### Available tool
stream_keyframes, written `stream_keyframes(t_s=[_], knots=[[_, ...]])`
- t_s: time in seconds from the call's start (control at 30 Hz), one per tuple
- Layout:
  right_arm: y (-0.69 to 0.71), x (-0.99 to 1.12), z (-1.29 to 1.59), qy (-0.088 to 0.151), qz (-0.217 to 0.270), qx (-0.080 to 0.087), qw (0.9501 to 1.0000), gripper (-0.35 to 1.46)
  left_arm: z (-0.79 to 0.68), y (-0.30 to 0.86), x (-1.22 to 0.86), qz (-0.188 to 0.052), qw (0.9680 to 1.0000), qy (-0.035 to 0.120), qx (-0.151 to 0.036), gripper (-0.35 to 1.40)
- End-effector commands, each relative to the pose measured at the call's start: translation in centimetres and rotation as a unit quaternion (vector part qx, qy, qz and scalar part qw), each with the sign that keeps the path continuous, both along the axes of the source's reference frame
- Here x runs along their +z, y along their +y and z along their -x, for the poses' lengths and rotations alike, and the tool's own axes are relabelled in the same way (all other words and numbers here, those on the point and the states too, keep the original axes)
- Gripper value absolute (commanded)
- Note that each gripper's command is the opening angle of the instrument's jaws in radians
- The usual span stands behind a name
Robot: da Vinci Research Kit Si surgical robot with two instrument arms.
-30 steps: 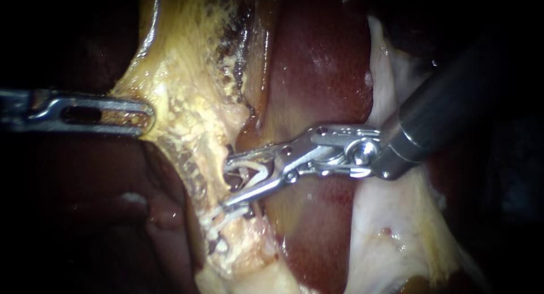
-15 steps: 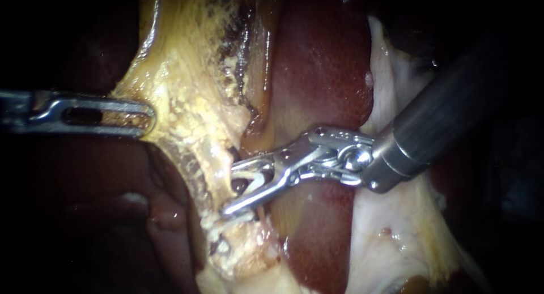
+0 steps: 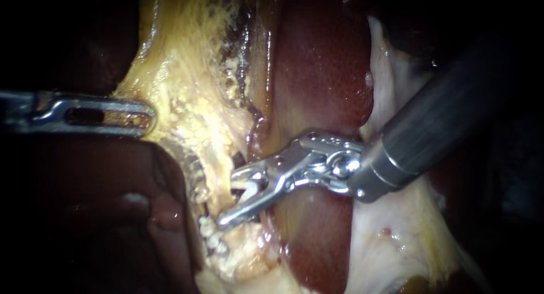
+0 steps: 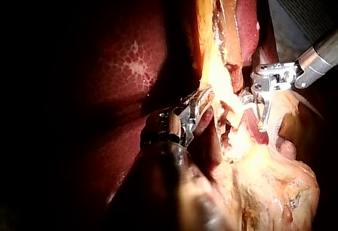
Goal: Clipping third clip left tube
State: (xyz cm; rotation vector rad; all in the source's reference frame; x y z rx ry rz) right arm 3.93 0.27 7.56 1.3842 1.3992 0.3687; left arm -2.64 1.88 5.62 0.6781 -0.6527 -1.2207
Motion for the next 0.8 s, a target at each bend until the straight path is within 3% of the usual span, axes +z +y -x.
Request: stream_keyframes(t_s=[0.03,0.23,0.47,0.53,0.67,0.8], knots=[[0.01,0.00,0.00,-0.001,-0.006,0.003,1.0000,0.53,0.00,0.00,0.00,0.000,1.0000,0.000,0.000,-0.35],[0.18,0.01,0.04,-0.021,-0.019,0.023,0.9993,0.51,0.00,0.00,0.00,0.000,1.0000,0.000,0.000,-0.35],[0.38,-0.05,0.10,-0.062,-0.056,0.047,0.9954,0.46,0.01,0.00,0.01,0.000,1.0000,0.000,0.000,-0.35],[0.40,-0.06,0.09,-0.066,-0.062,0.041,0.9951,0.44,0.01,0.00,0.01,-0.001,1.0000,-0.001,0.001,-0.35],[0.40,-0.07,0.08,-0.099,-0.059,0.032,0.9929,0.42,0.01,0.00,0.01,-0.001,1.0000,-0.001,0.001,-0.35],[0.38,-0.08,0.09,-0.111,-0.072,0.037,0.9905,0.32,0.01,0.00,0.00,-0.001,1.0000,-0.001,0.001,-0.35]])
